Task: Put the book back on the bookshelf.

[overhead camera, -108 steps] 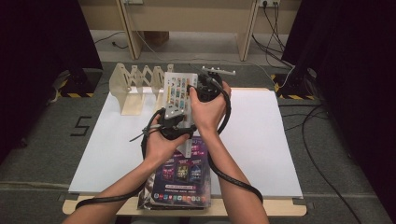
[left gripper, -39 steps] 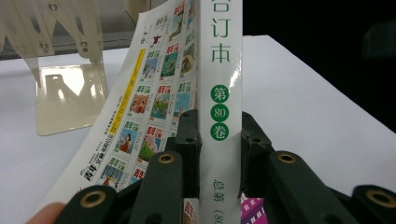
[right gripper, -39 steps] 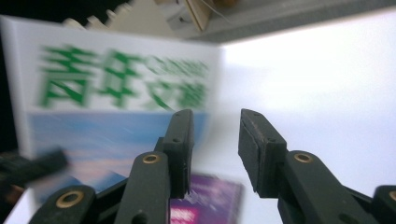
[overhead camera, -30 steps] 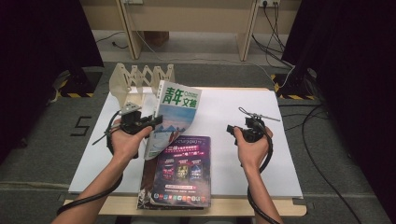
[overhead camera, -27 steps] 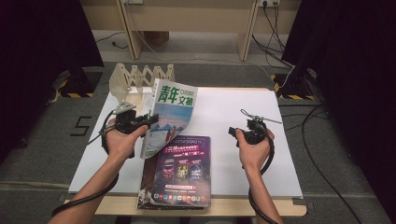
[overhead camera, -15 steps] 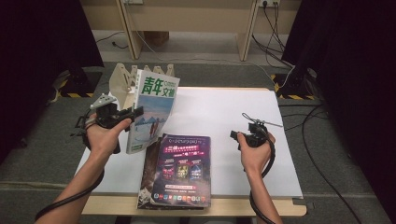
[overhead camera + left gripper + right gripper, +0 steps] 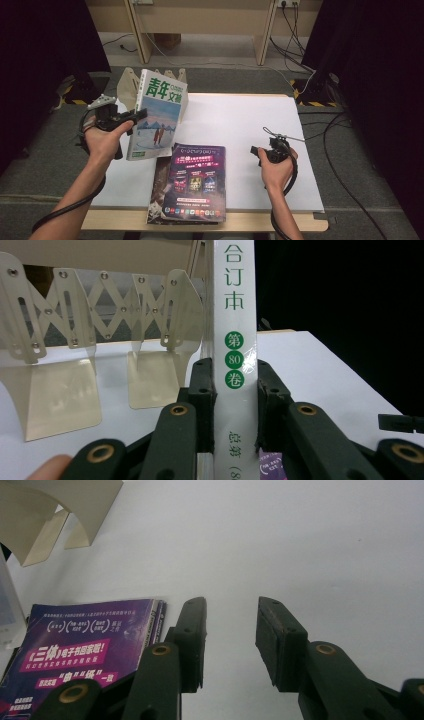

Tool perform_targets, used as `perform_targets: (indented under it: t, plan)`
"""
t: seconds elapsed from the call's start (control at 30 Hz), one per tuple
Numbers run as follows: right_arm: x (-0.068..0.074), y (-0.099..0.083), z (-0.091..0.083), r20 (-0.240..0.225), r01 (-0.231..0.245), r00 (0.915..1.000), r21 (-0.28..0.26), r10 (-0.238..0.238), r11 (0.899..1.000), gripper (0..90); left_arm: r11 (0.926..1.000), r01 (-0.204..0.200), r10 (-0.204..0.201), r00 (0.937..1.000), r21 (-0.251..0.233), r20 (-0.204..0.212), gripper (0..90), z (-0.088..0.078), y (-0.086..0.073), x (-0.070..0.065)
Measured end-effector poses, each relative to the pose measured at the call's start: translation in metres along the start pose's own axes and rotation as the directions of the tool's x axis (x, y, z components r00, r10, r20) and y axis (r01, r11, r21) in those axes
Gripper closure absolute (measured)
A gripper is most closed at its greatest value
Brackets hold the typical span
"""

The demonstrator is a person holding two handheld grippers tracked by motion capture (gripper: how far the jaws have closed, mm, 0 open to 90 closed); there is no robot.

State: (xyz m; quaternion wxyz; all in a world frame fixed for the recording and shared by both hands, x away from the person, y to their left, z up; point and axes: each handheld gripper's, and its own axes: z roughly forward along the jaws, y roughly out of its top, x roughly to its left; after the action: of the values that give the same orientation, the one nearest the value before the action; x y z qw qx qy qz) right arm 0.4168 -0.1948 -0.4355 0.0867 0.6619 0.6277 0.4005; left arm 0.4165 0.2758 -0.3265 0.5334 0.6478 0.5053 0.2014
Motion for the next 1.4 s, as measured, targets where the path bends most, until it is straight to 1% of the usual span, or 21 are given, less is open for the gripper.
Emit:
perform_targets:
  t: [0.07,0.13,0.2,0.23,0.33,0.5,0.57,0.6,0.67,0.7,0.77,0.8,0.83,0.87,1.0,1.07,1.2,1.3,1.4]
  plan:
    - [-0.001,0.0,0.0,0.004,-0.004,1.0,0.001,0.004,1.0,64.8,1.0,-0.001,0.001,1.0,-0.003,-0.005,73.6,-0.003,0.001,0.002]
    - [-0.003,-0.001,0.001,0.005,-0.006,1.0,0.004,0.006,1.0,64.9,0.9999,0.009,-0.009,0.9999,-0.012,-0.007,73.6,-0.005,0.001,0.004]
    - [-0.004,-0.002,0.001,0.009,-0.009,0.9999,0.008,0.009,1.0,64.8,0.9999,0.005,-0.005,0.9999,-0.014,-0.012,73.6,-0.008,0.002,0.005]
    - [-0.005,-0.003,0.001,0.014,-0.003,0.9999,0.007,0.003,1.0,64.8,0.9998,0.011,-0.011,0.9999,-0.018,-0.01,73.6,-0.01,0.001,0.005]
    - [-0.006,-0.004,0.001,0.017,-0.002,0.9999,0.008,0.002,1.0,65.0,0.9997,0.003,-0.003,0.9998,-0.023,-0.021,73.6,-0.016,0.0,0.005]
    - [-0.006,-0.004,0.003,0.017,-0.002,0.9999,0.013,0.002,1.0,65.0,0.9997,0.026,-0.026,0.9986,-0.006,-0.046,73.6,-0.019,0.001,0.016]
    - [-0.006,-0.004,0.003,0.018,0.002,0.9998,0.014,-0.002,1.0,65.0,0.9994,0.033,-0.033,0.998,0.001,-0.053,73.6,-0.017,0.001,0.02]
    - [-0.006,-0.005,0.004,0.021,-0.006,0.9998,0.019,0.006,1.0,65.0,0.9995,0.033,-0.032,0.9979,0.005,-0.056,73.6,-0.017,0.002,0.022]
    - [-0.007,-0.005,0.005,0.024,0.0,0.9997,0.02,-0.001,1.0,65.1,0.9989,0.044,-0.043,0.9971,0.017,-0.063,73.6,-0.015,0.004,0.027]
    - [-0.007,-0.005,0.006,0.025,-0.006,0.9997,0.023,0.006,1.0,65.1,0.9986,0.05,-0.049,0.9968,0.017,-0.064,73.5,-0.014,0.005,0.029]
    - [-0.007,-0.005,0.007,0.028,-0.002,0.9996,0.026,0.002,1.0,65.2,0.9983,0.054,-0.052,0.9964,0.023,-0.066,73.5,-0.011,0.008,0.031]
    - [-0.007,-0.006,0.007,0.029,-0.002,0.9996,0.026,0.001,1.0,65.3,0.9984,0.049,-0.047,0.9965,0.026,-0.069,73.6,-0.008,0.01,0.031]
    - [-0.006,-0.006,0.008,0.03,-0.01,0.9995,0.031,0.01,0.999,65.3,0.9986,0.044,-0.041,0.9965,0.029,-0.073,73.6,-0.005,0.012,0.03]
    - [-0.008,-0.006,0.008,0.03,0.004,0.9996,0.029,-0.005,1.0,65.3,0.9988,0.038,-0.036,0.9966,0.031,-0.074,73.5,-0.002,0.015,0.029]
    - [-0.008,-0.006,0.008,0.034,-0.003,0.9994,0.029,0.002,1.0,65.4,0.9988,0.044,-0.042,0.9959,0.023,-0.08,73.5,0.011,0.028,0.027]
    - [-0.009,-0.007,0.008,0.034,-0.002,0.9994,0.029,0.001,1.0,65.4,0.9984,0.053,-0.052,0.9959,0.019,-0.074,73.5,0.02,0.034,0.027]
    - [-0.012,-0.008,0.009,0.041,-0.005,0.9992,0.032,0.004,0.999,65.4,0.998,0.062,-0.06,0.9958,0.017,-0.069,73.5,0.036,0.039,0.026]
    - [-0.015,-0.01,0.011,0.046,-0.005,0.9989,0.036,0.004,0.999,65.4,0.9971,0.076,-0.076,0.9957,0.003,-0.054,73.5,0.047,0.043,0.025]
    - [-0.017,-0.011,0.012,0.052,-0.004,0.9986,0.036,0.002,0.999,65.4,0.9972,0.07,-0.072,0.9963,-0.027,-0.047,73.5,0.057,0.046,0.025]
